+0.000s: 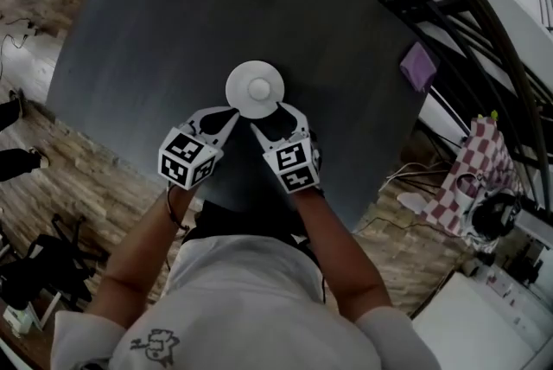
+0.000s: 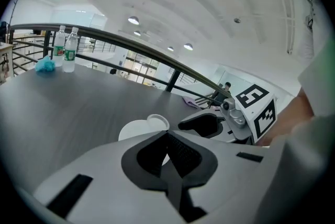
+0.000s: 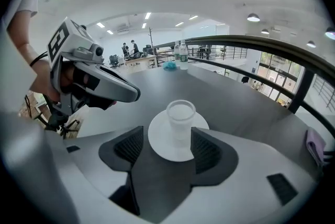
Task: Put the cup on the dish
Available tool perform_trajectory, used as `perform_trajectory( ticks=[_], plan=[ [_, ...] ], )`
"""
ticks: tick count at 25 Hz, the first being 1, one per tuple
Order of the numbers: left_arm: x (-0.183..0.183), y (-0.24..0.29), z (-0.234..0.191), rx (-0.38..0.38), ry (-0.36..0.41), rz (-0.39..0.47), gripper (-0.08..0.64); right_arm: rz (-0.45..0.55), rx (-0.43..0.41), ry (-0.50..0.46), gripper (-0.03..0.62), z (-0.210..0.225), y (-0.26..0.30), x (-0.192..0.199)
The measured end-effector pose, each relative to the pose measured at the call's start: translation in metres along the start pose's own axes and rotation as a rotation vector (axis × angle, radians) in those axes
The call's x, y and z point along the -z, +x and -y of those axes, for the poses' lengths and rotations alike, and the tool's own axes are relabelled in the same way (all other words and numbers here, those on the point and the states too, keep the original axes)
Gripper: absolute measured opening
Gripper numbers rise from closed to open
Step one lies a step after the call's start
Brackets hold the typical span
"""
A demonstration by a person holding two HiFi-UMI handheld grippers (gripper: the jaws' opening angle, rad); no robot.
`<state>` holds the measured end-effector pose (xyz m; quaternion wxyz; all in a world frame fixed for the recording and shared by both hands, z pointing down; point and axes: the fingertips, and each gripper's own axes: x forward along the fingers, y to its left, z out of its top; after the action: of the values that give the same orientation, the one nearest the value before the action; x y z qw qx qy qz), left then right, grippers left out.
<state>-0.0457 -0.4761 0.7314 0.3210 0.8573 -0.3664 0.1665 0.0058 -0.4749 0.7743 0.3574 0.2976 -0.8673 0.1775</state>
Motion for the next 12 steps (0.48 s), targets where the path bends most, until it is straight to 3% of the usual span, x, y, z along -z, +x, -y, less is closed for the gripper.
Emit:
perform_trajectory(
  ticks=[3, 5, 6, 12],
  plan=[
    [-0.003, -0.013, 0.025, -0.027, 0.035, 0.043, -0.002, 0.076, 0.027, -0.022, 0.257, -0.005, -0.030, -0.004],
    [-0.007, -0.027, 0.048, -0.042, 0.060, 0.073, -0.002, 0.158, 0.061, -0.055, 0.059, -0.011, -0.061, -0.013],
    [-0.009, -0.034, 0.063, -0.047, 0.073, 0.086, -0.002, 0.194, 0.063, -0.061, 0.031, -0.018, -0.078, -0.017],
    [-0.026, -0.103, 0.146, -0.076, 0.124, 0.172, 0.000, 0.339, -0.015, -0.003, 0.014, -0.079, -0.169, -0.040]
  ],
)
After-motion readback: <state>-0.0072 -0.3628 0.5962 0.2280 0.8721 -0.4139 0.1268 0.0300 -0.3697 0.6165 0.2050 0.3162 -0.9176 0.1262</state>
